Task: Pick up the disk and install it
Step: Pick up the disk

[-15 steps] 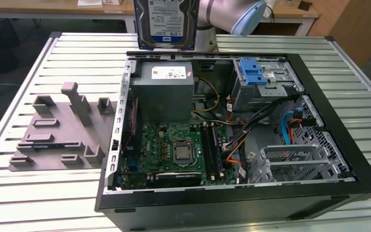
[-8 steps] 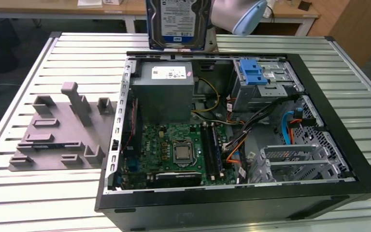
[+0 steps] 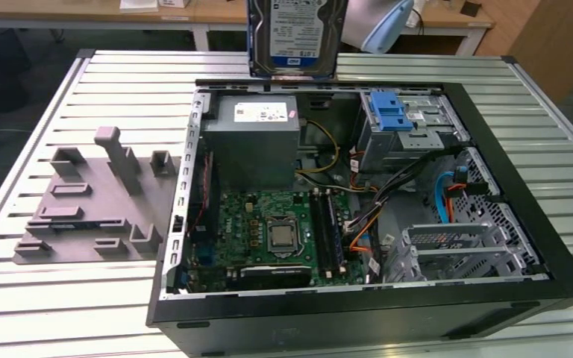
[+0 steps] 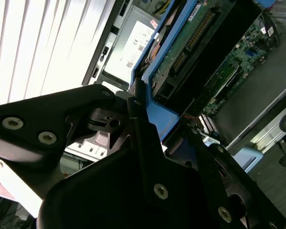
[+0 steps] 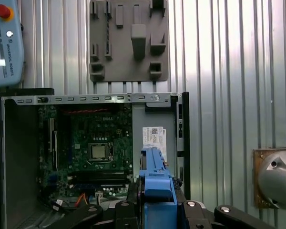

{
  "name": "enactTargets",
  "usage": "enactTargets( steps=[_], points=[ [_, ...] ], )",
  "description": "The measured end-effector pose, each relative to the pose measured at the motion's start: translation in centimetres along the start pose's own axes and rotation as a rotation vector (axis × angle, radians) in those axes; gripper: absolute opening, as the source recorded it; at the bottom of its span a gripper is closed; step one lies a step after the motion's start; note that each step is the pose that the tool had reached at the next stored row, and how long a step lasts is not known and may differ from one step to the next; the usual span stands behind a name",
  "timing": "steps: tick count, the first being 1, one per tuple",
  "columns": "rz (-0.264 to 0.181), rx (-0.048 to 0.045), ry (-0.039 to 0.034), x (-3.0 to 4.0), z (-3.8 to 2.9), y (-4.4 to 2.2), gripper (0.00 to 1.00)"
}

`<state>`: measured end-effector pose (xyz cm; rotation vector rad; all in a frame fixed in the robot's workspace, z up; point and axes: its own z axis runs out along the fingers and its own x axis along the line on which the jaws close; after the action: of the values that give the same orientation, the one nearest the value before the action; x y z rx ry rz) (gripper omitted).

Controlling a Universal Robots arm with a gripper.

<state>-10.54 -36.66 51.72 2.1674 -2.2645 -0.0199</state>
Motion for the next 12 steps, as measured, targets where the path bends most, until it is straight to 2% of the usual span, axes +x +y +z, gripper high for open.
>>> enactTargets(
  steps=[12],
  points=[
    [0.000, 0.0000, 0.0000, 2.83, 0.01, -0.69, 0.36]
  ],
)
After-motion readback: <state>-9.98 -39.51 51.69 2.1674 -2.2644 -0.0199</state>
